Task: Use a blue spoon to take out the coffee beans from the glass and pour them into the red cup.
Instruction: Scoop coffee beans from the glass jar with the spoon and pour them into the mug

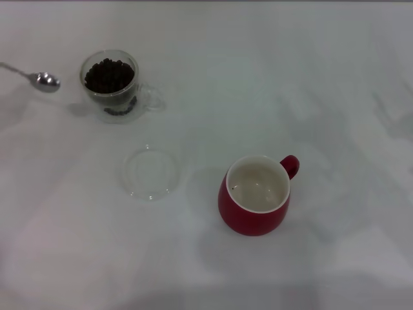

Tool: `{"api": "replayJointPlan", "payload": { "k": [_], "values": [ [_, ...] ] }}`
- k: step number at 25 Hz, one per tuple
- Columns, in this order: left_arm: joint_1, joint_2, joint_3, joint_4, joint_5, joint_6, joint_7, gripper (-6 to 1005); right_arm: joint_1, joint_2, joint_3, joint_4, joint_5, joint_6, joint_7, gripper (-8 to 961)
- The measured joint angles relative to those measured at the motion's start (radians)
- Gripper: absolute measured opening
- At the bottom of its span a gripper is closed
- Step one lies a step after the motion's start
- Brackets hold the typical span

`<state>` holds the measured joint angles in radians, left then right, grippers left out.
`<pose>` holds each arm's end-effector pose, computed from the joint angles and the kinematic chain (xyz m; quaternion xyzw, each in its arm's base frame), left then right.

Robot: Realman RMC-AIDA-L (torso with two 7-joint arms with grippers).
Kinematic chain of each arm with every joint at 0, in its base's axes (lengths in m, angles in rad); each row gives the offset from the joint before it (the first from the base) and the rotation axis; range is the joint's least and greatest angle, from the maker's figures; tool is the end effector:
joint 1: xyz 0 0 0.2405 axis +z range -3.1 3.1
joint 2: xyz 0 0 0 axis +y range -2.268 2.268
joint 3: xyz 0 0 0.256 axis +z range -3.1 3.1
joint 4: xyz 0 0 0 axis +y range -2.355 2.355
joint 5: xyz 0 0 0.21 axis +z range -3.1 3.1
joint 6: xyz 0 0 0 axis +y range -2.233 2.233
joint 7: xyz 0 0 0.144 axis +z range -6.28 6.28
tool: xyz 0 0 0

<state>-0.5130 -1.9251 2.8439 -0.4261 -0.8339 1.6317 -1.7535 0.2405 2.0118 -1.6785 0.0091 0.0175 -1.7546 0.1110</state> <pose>-0.3490 0.3150 0.0993 -0.6789 -0.5109 -0.4644 0.2498 0.3489 0.2290 0.0409 -0.7079 0.0438 0.3371 0.6191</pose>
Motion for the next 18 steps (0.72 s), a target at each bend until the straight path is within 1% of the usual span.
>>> {"api": "replayJointPlan", "payload": {
  "k": [1,2,4,6,9,10,12,14,18],
  "values": [
    [0.0,0.0,0.0,0.0,0.0,0.0,0.0,136,-0.001,0.0,0.0,0.0,-0.003,-0.002,0.004,678],
    [-0.031,0.006,0.0,-0.002,0.024,-0.032,-0.02,136,-0.002,0.0,-0.001,0.0,-0.005,-0.006,0.009,678],
    [-0.08,0.011,0.0,-0.003,0.07,-0.085,-0.043,136,-0.003,0.0,-0.001,0.0,-0.009,-0.007,0.019,678],
    [-0.129,0.012,0.0,-0.002,0.12,-0.134,-0.063,135,-0.005,-0.001,-0.005,0.0,-0.009,-0.013,0.032,678],
    [-0.184,0.011,0.0,0.004,0.171,-0.193,-0.082,135,-0.008,-0.001,-0.02,0.0,-0.01,-0.018,0.05,678],
    [-0.211,0.007,0.0,0.006,0.19,-0.216,-0.089,135,-0.009,-0.001,-0.025,0.0,-0.01,-0.019,0.054,678],
    [-0.243,-0.001,0.0,0.007,0.213,-0.246,-0.097,135,-0.013,-0.001,-0.034,0.001,-0.011,-0.022,0.06,678],
    [-0.29,-0.016,0.0,0.011,0.246,-0.299,-0.106,135,-0.017,-0.001,-0.038,0.006,-0.011,-0.026,0.064,678],
    [-0.336,-0.038,0.0,0.018,0.293,-0.368,-0.111,135,-0.023,-0.002,-0.038,0.018,-0.011,-0.022,0.065,678]
  ]
}}
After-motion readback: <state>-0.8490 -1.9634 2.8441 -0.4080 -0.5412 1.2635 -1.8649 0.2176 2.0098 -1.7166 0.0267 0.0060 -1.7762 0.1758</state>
